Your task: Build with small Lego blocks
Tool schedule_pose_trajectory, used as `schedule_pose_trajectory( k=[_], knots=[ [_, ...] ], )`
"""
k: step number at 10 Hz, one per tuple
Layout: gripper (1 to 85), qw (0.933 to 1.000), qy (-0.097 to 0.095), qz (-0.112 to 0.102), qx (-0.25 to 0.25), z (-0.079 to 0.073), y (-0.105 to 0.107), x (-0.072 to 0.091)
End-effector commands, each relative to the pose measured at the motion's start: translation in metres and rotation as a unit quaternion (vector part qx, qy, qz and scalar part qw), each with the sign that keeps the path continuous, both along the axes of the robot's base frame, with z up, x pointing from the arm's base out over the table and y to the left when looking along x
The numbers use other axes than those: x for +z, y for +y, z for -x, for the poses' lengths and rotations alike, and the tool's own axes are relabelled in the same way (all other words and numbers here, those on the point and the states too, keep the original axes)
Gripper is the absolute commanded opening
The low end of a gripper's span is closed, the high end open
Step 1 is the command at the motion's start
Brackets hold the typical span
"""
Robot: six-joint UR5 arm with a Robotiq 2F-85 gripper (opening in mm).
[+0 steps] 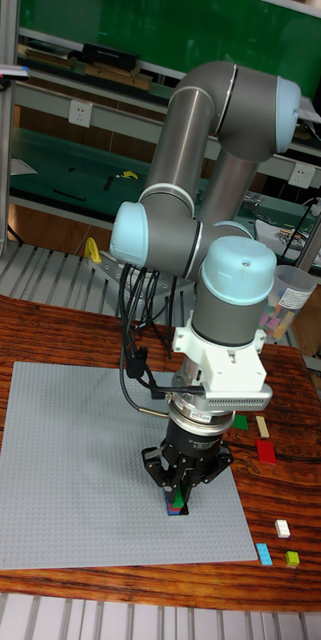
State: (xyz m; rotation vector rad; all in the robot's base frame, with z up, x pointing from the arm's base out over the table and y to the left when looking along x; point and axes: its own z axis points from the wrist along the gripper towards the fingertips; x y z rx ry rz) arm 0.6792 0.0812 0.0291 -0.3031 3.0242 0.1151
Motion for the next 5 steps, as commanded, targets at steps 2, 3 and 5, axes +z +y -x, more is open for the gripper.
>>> schedule_pose_trajectory(
  k=[2,3,5],
  knots=[
    [1.3,1.0,-0.003,-0.005,0.007,-0.0007,-0.0017,0.001],
    [1.3,0.9998,-0.003,-0.011,0.014,-0.0014,-0.0041,0.001],
    [1.3,0.9999,0.001,-0.003,0.014,-0.0001,-0.0089,0.0047]
  ],
)
